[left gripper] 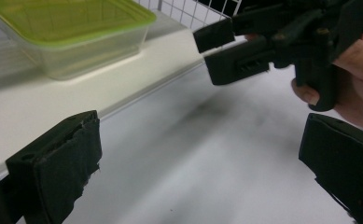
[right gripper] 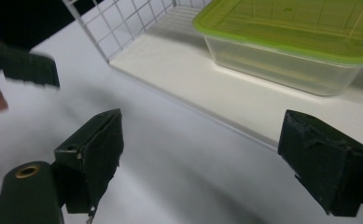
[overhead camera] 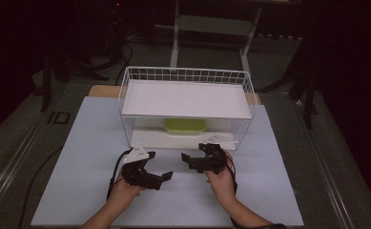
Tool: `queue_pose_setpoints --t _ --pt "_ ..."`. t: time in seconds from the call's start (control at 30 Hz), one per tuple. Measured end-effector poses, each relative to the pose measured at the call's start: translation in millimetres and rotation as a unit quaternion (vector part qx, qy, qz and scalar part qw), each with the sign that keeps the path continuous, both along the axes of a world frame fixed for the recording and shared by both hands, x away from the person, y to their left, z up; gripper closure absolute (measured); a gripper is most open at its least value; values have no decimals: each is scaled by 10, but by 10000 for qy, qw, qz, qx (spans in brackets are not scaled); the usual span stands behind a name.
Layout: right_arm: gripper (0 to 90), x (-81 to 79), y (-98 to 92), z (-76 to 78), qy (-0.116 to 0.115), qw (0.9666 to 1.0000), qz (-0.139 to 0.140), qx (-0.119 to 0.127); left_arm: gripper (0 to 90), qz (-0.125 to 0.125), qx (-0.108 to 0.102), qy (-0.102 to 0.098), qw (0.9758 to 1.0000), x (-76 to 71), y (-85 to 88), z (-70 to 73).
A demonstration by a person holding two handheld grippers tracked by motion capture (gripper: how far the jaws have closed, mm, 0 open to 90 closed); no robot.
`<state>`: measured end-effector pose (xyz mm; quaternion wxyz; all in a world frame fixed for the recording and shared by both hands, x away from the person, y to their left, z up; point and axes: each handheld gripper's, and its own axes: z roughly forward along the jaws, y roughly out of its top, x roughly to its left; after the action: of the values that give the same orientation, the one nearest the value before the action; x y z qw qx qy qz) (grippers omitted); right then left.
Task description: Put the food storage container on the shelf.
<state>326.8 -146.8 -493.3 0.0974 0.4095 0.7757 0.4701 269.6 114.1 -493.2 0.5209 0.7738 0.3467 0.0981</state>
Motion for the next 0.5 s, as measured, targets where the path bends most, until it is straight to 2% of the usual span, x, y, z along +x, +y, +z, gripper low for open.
queue_pose_setpoints --t 0.07,0.17,0.27,0.4,0.5 --pt "142 -55 -38 20 -67 9999 85 -41 2 9 40 -35 10000 -18 4 15" --pt "142 -112 -90 44 -167 9998 77 -94 2 10 38 38 10000 -37 17 22" --pt "142 -154 -153 64 -122 9998 118 -58 2 2 36 54 10000 -68 32 30" --pt "141 -204 -214 79 -151 9998 128 -92 2 -37 51 41 10000 -109 54 24" --pt "141 -297 -321 95 -207 9996 148 -82 2 -73 1 109 9999 -141 76 16"
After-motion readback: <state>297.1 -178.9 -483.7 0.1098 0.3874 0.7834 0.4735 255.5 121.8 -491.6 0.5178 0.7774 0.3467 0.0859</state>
